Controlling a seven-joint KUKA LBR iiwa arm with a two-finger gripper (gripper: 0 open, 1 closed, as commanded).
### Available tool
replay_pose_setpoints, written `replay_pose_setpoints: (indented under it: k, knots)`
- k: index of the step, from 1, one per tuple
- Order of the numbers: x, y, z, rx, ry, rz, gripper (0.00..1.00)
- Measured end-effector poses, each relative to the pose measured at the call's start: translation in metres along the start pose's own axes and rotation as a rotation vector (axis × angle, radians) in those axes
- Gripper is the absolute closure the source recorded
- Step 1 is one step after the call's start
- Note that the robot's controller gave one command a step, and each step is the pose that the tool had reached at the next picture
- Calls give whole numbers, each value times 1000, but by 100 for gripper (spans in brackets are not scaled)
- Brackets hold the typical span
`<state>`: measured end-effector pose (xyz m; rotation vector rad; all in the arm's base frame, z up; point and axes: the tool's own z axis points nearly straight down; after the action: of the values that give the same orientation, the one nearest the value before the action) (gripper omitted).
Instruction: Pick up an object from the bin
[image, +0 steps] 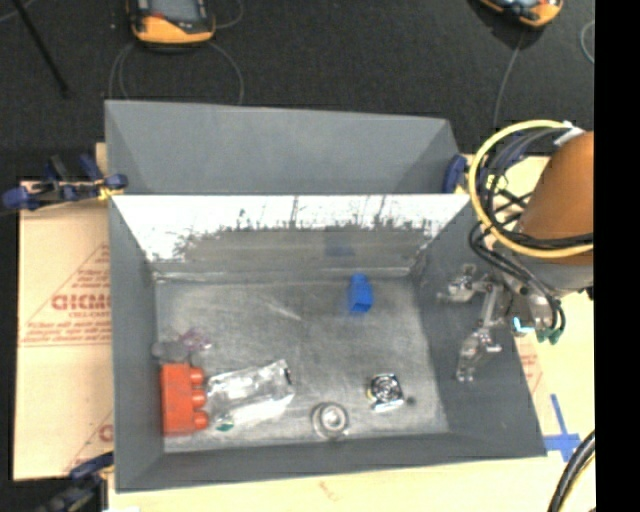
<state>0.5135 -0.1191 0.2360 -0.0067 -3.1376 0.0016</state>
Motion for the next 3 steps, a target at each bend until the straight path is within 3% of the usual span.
replay_pose_setpoints:
  k: [1,2,3]
  knots:
    - [11,24,161,2,-13,32,0]
    - [8,23,158,4,-18,26,100]
    - [16,74,103,-3,-10,63,100]
